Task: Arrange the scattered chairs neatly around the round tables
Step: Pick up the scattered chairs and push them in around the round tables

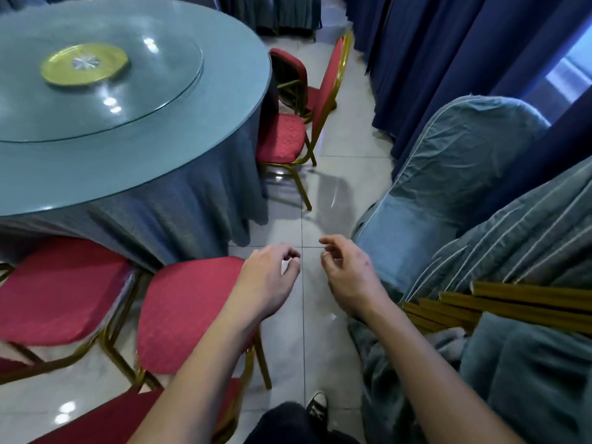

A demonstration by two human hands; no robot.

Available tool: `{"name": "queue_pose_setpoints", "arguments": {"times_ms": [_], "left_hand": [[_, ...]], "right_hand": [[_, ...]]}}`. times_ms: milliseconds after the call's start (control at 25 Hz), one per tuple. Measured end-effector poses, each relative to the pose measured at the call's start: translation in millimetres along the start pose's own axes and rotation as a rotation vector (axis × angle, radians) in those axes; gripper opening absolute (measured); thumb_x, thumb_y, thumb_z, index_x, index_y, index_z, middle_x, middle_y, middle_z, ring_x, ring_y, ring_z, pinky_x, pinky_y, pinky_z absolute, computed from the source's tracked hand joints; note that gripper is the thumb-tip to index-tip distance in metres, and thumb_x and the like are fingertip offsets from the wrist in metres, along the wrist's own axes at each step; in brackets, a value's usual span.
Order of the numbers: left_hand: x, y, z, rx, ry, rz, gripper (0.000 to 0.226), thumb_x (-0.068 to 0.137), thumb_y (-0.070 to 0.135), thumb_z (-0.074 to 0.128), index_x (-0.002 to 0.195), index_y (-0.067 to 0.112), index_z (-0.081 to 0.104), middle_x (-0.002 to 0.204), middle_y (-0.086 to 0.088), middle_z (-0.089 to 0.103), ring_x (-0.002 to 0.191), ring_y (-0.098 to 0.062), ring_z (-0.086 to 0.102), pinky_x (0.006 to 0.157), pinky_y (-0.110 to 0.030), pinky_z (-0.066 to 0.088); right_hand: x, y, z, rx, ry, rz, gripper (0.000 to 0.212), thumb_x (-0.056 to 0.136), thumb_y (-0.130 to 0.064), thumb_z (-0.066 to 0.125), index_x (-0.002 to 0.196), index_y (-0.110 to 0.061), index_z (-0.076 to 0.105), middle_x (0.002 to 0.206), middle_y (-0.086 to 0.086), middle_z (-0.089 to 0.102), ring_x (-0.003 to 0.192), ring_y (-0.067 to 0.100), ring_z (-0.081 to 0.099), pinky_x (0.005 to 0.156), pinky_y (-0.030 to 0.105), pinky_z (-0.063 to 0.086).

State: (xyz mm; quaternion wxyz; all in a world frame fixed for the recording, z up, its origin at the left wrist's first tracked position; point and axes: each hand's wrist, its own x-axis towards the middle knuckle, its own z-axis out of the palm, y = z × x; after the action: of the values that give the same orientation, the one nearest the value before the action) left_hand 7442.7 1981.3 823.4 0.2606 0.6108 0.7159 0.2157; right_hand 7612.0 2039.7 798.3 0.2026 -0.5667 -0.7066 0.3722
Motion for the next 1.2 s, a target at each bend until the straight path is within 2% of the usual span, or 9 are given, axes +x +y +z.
{"name": "queue_pose_setpoints", "arguments": {"times_ms": [120, 400, 520, 680, 760, 840, 920, 1000, 1200], "left_hand": [[49, 27, 4, 0.0, -0.008, 0.013, 0.025, 0.101, 0.03, 0.05, 0.115, 0.021, 0.067, 0.116, 0.0, 0.067, 0.11, -0.021, 0.056, 0.098, -0.035, 0.041], [176, 55, -13, 0.017, -0.014, 0.058, 0.023, 0.1, 0.029, 0.051, 0.118, 0.025, 0.064, 0.117, 0.006, 0.064, 0.112, -0.018, 0.054, 0.098, -0.036, 0.042], [238, 57, -20, -0.015, -0.044, 0.079, 0.022, 0.099, 0.028, 0.053, 0.117, 0.025, 0.066, 0.116, 0.006, 0.065, 0.112, -0.017, 0.055, 0.1, -0.037, 0.042], [346, 52, -42, -0.002, -0.108, 0.153, 0.021, 0.098, 0.028, 0.055, 0.115, 0.026, 0.067, 0.114, 0.007, 0.066, 0.109, -0.014, 0.055, 0.099, -0.034, 0.044], [400, 53, -53, 0.009, -0.119, 0.2, 0.021, 0.098, 0.027, 0.055, 0.115, 0.024, 0.068, 0.113, 0.006, 0.066, 0.108, -0.016, 0.057, 0.099, -0.036, 0.045], [448, 58, -61, 0.012, -0.118, 0.236, 0.02, 0.099, 0.024, 0.055, 0.114, 0.022, 0.068, 0.111, 0.005, 0.066, 0.104, -0.015, 0.057, 0.097, -0.034, 0.043], [486, 65, -65, 0.006, -0.098, 0.298, 0.018, 0.099, 0.023, 0.056, 0.111, 0.023, 0.068, 0.108, 0.01, 0.064, 0.096, -0.007, 0.051, 0.088, -0.023, 0.036], [528, 73, -64, 0.005, -0.091, 0.32, 0.017, 0.098, 0.023, 0.056, 0.11, 0.024, 0.068, 0.106, 0.013, 0.062, 0.092, -0.005, 0.046, 0.08, -0.019, 0.028], [628, 100, -47, -0.017, -0.125, 0.334, 0.018, 0.097, 0.025, 0.056, 0.11, 0.028, 0.068, 0.108, 0.015, 0.063, 0.098, -0.009, 0.051, 0.084, -0.02, 0.031]], "right_hand": [[50, 5, -30, -0.004, 0.034, -0.019, 0.031, 0.099, -0.026, 0.055, 0.129, -0.027, 0.058, 0.118, -0.003, 0.062, 0.11, 0.012, 0.058, 0.099, 0.037, 0.049], [163, 15, -80, -0.005, 0.187, -0.035, 0.03, 0.096, -0.025, 0.057, 0.126, -0.025, 0.06, 0.12, -0.002, 0.06, 0.111, 0.015, 0.058, 0.098, 0.037, 0.048], [216, 18, -90, -0.103, 0.214, -0.019, 0.029, 0.097, -0.026, 0.055, 0.125, -0.025, 0.061, 0.124, -0.004, 0.059, 0.113, 0.016, 0.055, 0.1, 0.035, 0.044], [312, 9, -107, -0.082, 0.251, 0.067, 0.029, 0.097, -0.028, 0.056, 0.125, -0.027, 0.062, 0.123, -0.01, 0.058, 0.111, 0.012, 0.055, 0.094, 0.028, 0.043], [353, 2, -118, -0.091, 0.29, 0.061, 0.03, 0.096, -0.028, 0.056, 0.125, -0.028, 0.061, 0.123, -0.01, 0.058, 0.111, 0.012, 0.055, 0.094, 0.03, 0.044], [390, -2, -130, -0.103, 0.323, 0.084, 0.031, 0.096, -0.028, 0.055, 0.126, -0.03, 0.06, 0.124, -0.01, 0.058, 0.113, 0.011, 0.054, 0.097, 0.033, 0.045], [418, -1, -143, -0.095, 0.345, 0.115, 0.031, 0.096, -0.029, 0.054, 0.126, -0.031, 0.059, 0.125, -0.011, 0.057, 0.115, 0.012, 0.053, 0.1, 0.035, 0.044], [453, 6, -162, -0.082, 0.38, 0.137, 0.03, 0.097, -0.028, 0.054, 0.126, -0.03, 0.06, 0.126, -0.011, 0.057, 0.118, 0.012, 0.053, 0.102, 0.035, 0.044], [540, 36, -199, -0.038, 0.447, 0.191, 0.029, 0.097, -0.025, 0.055, 0.124, -0.028, 0.062, 0.126, -0.011, 0.058, 0.12, 0.01, 0.053, 0.102, 0.028, 0.041]]}}
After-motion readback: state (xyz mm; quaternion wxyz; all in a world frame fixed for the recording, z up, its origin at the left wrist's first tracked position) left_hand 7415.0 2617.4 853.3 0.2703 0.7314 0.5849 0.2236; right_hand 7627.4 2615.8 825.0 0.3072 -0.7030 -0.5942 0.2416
